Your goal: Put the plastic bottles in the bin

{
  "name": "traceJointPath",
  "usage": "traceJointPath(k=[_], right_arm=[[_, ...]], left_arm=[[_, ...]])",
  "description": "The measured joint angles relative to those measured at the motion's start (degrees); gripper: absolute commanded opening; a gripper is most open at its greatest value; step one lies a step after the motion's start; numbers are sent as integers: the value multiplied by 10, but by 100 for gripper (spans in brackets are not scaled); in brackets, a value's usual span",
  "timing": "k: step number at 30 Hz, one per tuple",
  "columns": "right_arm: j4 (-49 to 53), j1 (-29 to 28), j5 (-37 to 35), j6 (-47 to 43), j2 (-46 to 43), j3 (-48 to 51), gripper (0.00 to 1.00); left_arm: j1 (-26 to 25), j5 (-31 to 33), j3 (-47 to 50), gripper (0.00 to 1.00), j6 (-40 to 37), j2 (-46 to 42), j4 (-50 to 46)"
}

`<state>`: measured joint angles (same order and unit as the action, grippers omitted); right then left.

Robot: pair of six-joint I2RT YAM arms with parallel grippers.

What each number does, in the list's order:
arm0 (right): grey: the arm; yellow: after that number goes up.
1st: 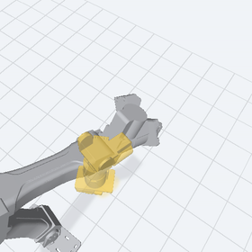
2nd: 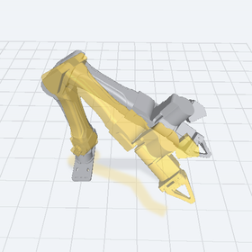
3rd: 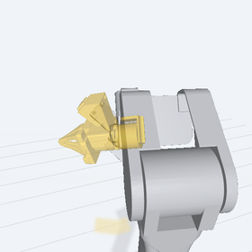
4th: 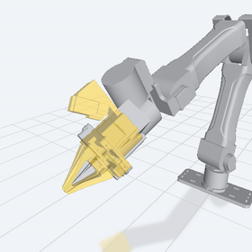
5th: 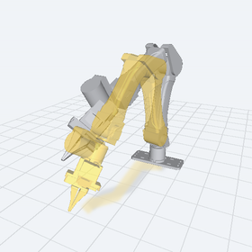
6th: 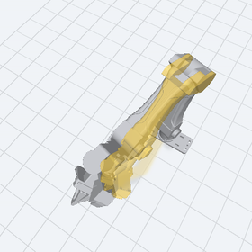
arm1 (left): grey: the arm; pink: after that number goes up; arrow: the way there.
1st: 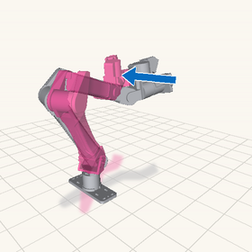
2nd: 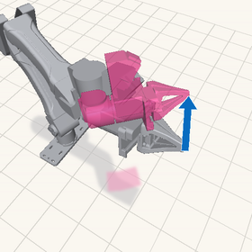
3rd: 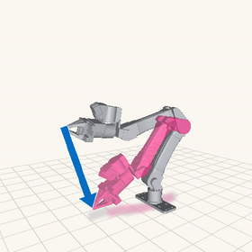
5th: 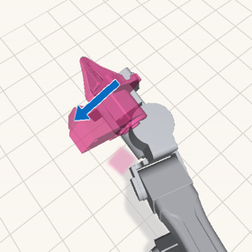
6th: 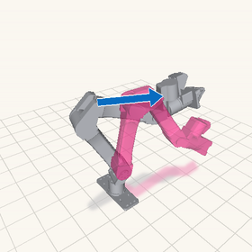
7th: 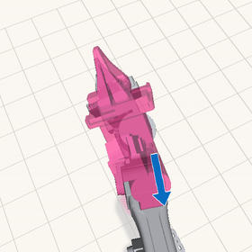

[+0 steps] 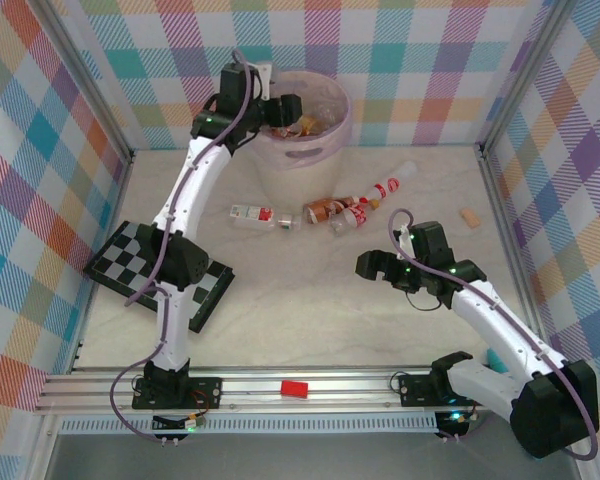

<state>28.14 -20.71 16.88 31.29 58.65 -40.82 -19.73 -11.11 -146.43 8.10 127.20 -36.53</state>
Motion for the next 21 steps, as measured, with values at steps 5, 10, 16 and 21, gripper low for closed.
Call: traceJointPath(k=[5, 10, 16, 21], right_arm=[[5, 0, -8, 0, -11, 0, 96], [28, 0, -34, -7, -24, -10, 96], [56, 12, -75, -23, 7, -83, 97], [55, 41, -98, -35, 78, -156, 97]], left_arm=[[0, 0, 3, 75, 0, -68, 0], [0, 4, 95, 76, 0, -189, 16], [0, 17, 342, 76, 5, -375, 74], [0, 25, 515, 77, 22, -485, 97]])
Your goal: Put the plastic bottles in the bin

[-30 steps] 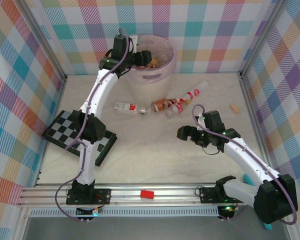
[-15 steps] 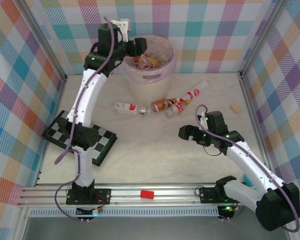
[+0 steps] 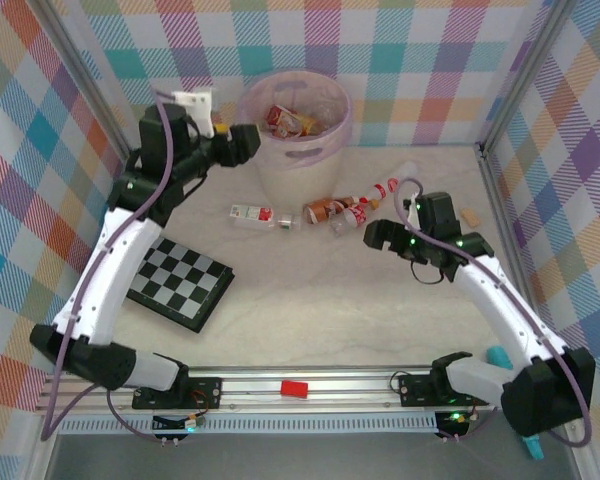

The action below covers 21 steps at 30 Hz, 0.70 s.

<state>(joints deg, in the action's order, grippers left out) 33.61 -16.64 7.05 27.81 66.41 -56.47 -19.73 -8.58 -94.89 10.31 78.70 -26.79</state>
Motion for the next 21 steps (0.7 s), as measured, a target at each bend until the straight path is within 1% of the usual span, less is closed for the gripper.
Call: traceJointPath(k=[7, 11, 15, 21], right_arm=[[-14, 43, -13, -2, 126, -96, 99], [-19, 56, -21, -2, 202, -157, 100], [-27, 62, -37, 10, 290, -226, 100], [-17, 63, -86, 57, 423, -352, 99]], left_arm=[[0, 14, 189, 79, 30, -103, 11], [-9, 19, 273, 79, 52, -149, 16], [-33, 23, 341, 80, 73, -177, 19], [-80, 35, 442, 80, 116, -215, 34]])
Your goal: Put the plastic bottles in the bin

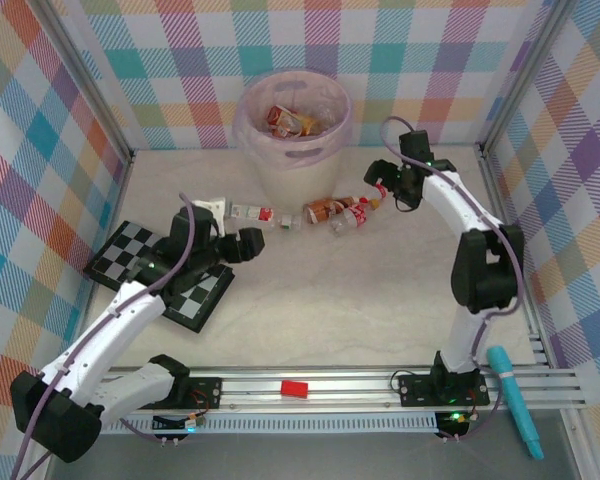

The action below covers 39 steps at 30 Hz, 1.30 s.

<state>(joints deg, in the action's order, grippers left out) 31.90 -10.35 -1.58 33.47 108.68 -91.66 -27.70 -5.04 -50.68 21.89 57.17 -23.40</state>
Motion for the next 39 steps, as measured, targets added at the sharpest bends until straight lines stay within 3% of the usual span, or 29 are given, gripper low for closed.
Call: traceJointPath(k=[10, 22, 28, 29, 31, 32, 39], right_arm=[[22, 6, -36, 71, 169, -146, 100], [36, 7, -51, 109, 252, -201, 99], [35, 7, -54, 114, 261, -203, 85], [34, 7, -55, 114, 262, -203, 81], [32, 7, -55, 118, 264, -203, 64], [31, 7, -55, 118, 266, -203, 62], [27, 8, -59, 124, 271, -205, 59]], left_arm=[[-56, 28, 89, 81, 59, -52, 6], [-67, 43, 102, 81, 84, -68, 11], [-67, 47, 102, 81, 86, -68, 11], [-67, 47, 102, 81, 86, -68, 11], [-67, 47, 102, 81, 86, -68, 11], [-67, 47, 102, 81, 86, -68, 11], [-67, 47, 102, 81, 85, -68, 11]])
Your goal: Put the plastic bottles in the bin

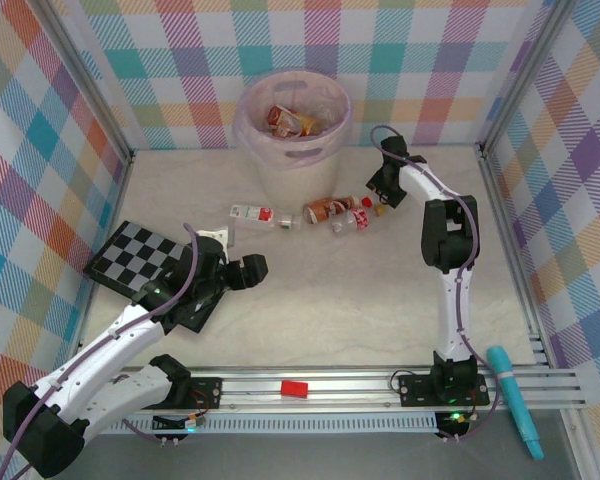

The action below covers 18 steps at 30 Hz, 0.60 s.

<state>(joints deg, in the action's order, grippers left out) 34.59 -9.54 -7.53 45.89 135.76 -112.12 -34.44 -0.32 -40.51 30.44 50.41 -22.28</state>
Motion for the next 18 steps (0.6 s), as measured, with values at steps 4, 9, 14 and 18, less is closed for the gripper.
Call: traceJointPath(k=[4, 9, 14, 18], right_arm=[[-1, 3, 0, 0, 2, -2, 49], [-2, 10, 0, -1, 2, -8, 48], [-2, 16, -5, -8, 1, -8, 46], [-2, 21, -5, -20, -12, -1, 45]], left_arm=[[0, 0, 0, 82, 0, 2, 0], [0, 0, 0, 81, 0, 6, 0], [0, 0, 0, 81, 0, 10, 0], [0, 0, 0, 82, 0, 15, 0]])
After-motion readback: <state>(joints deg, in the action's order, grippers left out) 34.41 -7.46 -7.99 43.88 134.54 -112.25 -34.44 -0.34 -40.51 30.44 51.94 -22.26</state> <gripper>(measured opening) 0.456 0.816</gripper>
